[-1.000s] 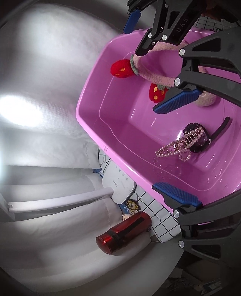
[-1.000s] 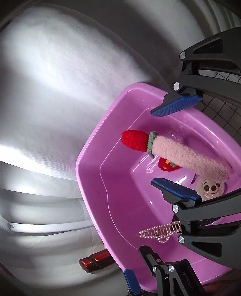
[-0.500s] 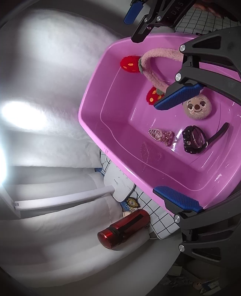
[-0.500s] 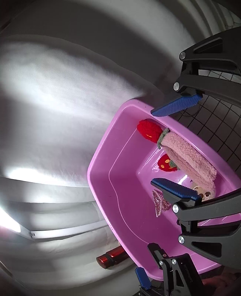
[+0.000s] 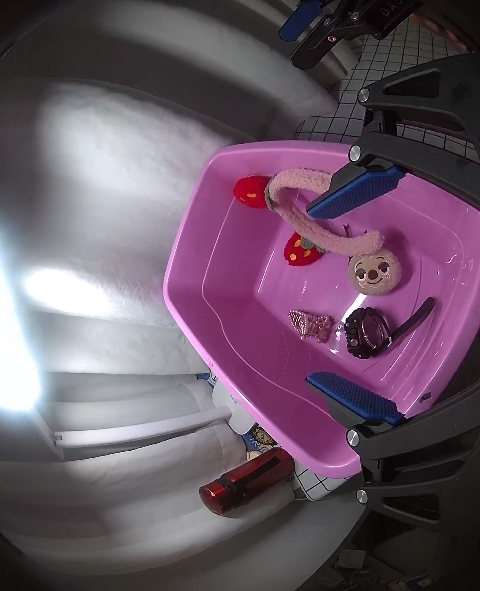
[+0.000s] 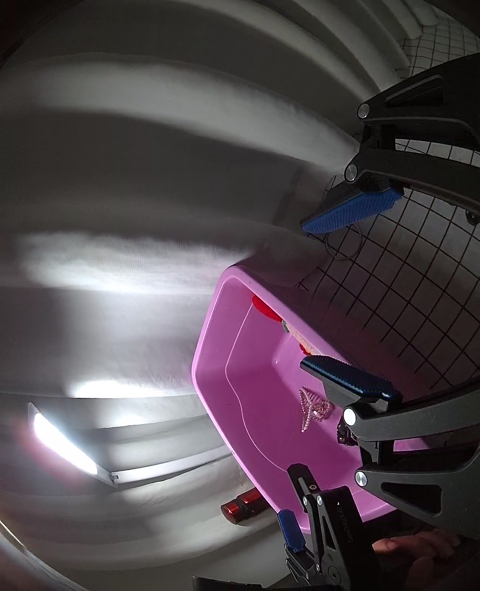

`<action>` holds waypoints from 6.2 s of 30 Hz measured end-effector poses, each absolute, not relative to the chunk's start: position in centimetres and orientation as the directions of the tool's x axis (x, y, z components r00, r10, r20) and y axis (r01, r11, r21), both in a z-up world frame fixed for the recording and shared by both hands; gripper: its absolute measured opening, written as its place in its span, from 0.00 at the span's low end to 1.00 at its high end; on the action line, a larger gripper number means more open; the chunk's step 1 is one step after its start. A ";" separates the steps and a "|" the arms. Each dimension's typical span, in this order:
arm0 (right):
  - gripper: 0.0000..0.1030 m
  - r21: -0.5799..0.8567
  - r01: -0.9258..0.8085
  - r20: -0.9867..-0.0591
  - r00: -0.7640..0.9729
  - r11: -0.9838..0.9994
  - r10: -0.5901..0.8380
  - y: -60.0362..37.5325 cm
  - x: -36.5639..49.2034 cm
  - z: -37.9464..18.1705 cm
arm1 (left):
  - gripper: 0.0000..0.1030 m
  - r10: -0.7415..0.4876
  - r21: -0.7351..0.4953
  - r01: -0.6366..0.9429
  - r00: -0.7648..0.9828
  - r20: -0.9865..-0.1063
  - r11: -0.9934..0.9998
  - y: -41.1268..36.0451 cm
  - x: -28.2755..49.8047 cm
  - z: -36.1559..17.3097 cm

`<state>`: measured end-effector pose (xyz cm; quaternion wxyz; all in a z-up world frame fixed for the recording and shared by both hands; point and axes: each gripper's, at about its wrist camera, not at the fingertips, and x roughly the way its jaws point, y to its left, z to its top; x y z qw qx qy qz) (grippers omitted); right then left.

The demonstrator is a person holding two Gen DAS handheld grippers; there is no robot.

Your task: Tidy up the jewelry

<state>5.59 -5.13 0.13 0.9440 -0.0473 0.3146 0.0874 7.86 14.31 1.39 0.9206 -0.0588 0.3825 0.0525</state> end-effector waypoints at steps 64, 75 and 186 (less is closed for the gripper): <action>0.66 0.057 0.113 -0.819 0.573 0.992 -0.018 -19.9 2.5 -20.8 | 0.87 -0.096 -0.010 0.153 0.564 -0.820 0.988 -7.7 19.0 -16.7; 0.66 0.009 0.102 -0.828 0.559 0.995 -0.050 -19.2 2.8 -22.2 | 0.87 -0.091 -0.008 0.151 0.556 -0.826 0.989 -8.2 22.2 -18.8; 0.16 0.050 -0.040 -0.649 0.758 0.998 0.063 -21.4 -5.5 -6.6 | 0.66 -0.253 -0.078 0.271 0.703 -0.665 0.959 -5.1 4.0 -1.1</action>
